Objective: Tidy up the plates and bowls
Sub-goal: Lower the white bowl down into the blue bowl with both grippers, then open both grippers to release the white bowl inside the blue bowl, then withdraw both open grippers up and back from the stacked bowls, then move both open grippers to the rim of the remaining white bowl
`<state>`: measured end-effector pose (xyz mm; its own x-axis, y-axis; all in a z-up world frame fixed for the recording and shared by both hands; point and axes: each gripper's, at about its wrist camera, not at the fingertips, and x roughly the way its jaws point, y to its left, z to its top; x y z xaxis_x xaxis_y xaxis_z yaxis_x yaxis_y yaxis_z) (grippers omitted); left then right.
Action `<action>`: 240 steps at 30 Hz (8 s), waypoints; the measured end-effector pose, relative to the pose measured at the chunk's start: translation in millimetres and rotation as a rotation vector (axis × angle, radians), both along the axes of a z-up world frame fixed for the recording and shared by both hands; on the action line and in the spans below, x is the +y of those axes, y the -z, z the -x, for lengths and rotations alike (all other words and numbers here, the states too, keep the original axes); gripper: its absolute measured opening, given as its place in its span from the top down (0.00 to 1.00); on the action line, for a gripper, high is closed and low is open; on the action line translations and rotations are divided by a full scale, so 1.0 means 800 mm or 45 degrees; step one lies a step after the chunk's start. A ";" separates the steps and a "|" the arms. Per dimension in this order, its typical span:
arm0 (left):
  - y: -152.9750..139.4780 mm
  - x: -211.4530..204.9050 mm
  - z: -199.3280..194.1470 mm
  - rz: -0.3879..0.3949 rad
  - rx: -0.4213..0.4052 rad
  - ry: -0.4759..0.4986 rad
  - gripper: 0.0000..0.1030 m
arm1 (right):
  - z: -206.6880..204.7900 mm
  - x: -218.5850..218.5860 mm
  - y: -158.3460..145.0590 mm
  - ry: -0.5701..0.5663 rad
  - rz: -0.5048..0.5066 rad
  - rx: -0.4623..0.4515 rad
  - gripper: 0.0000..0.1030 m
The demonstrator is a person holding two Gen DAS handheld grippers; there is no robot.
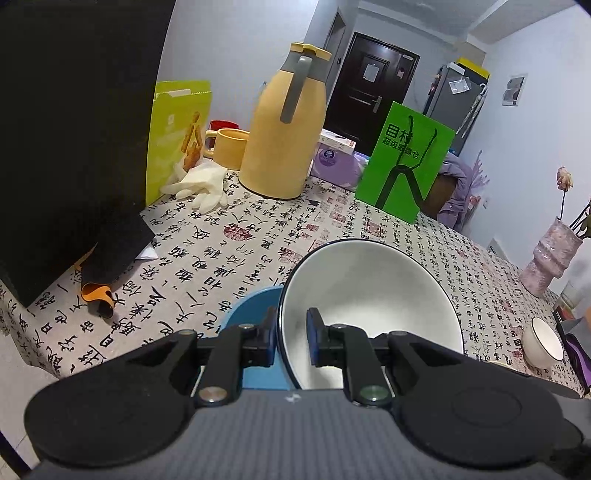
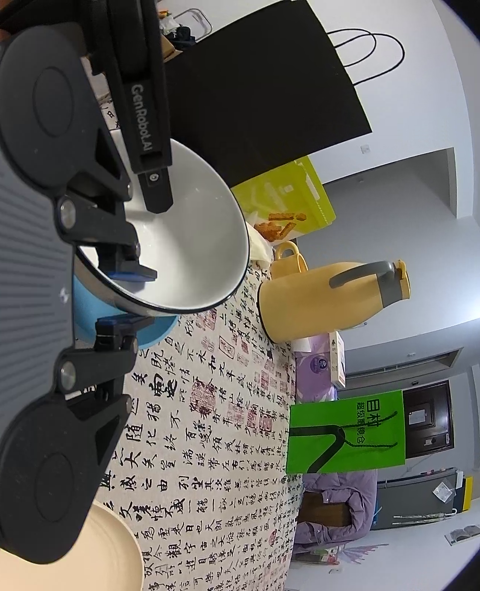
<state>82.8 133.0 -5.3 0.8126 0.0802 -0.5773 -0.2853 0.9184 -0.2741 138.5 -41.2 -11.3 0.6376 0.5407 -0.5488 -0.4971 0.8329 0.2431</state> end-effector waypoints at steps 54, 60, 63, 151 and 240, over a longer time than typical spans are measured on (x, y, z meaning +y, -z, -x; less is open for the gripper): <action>0.051 0.039 -0.027 0.131 0.122 0.049 0.85 | -0.029 0.031 0.040 -0.043 0.127 0.107 0.80; 0.049 0.041 -0.026 0.147 0.124 0.051 0.85 | -0.029 0.032 0.041 -0.043 0.132 0.113 0.80; 0.047 0.041 -0.025 0.142 0.119 0.045 0.85 | -0.030 0.031 0.041 -0.036 0.138 0.117 0.80; -0.005 -0.066 0.084 -0.183 -0.458 0.048 0.00 | 0.073 -0.197 0.014 0.218 -0.124 -0.303 0.00; -0.023 -0.387 -0.248 -0.015 -0.260 0.379 0.00 | -0.216 -0.507 -0.024 0.542 -0.139 -0.272 0.00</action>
